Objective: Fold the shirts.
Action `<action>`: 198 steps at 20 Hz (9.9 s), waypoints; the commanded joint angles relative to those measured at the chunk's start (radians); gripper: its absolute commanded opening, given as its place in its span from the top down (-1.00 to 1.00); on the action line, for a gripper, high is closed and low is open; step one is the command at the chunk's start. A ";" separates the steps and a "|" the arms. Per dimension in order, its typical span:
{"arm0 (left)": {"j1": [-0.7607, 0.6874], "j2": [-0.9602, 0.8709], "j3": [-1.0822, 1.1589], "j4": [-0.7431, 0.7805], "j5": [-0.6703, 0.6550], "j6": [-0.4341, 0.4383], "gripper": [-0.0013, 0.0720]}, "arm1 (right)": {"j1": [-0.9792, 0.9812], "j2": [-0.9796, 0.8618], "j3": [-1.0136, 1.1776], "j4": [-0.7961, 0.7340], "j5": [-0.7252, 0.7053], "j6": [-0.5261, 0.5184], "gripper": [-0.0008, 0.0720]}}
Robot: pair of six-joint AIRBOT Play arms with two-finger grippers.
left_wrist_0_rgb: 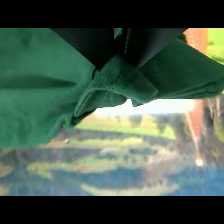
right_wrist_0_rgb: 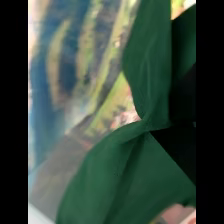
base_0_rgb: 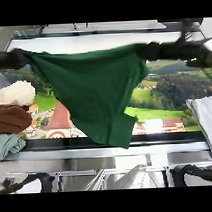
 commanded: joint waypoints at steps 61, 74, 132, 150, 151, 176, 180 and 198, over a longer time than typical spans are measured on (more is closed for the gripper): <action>0.299 0.019 -0.357 -0.040 -0.194 -0.061 0.93 | 0.053 -0.563 0.171 -0.118 0.372 0.213 0.70; 0.327 0.355 -0.291 -0.200 -0.281 0.066 0.93 | -0.072 -0.121 0.172 0.114 0.536 0.064 0.92; 0.204 -0.022 -0.885 0.022 -0.103 -0.078 -0.58 | -0.452 -0.221 -0.433 -0.373 0.484 0.135 -0.66; 0.234 0.135 -0.589 -0.198 -0.426 -0.005 0.90 | -0.454 -0.085 -0.417 -0.108 0.666 0.069 0.92; 0.256 0.186 -0.549 -0.301 -0.470 0.021 0.90 | -0.455 -0.040 -0.409 -0.003 0.709 0.037 0.92; 0.065 -0.027 -0.038 -0.501 -0.023 0.392 0.90 | -0.230 0.094 -0.238 0.279 -0.017 -0.218 0.92; 0.021 -0.407 0.225 -0.502 -0.039 0.368 0.91 | -0.226 -0.232 -0.195 0.517 -0.060 -0.363 0.93; 0.121 -0.571 0.154 -0.266 -0.086 0.252 0.91 | -0.352 -0.504 0.082 0.124 0.128 -0.177 0.93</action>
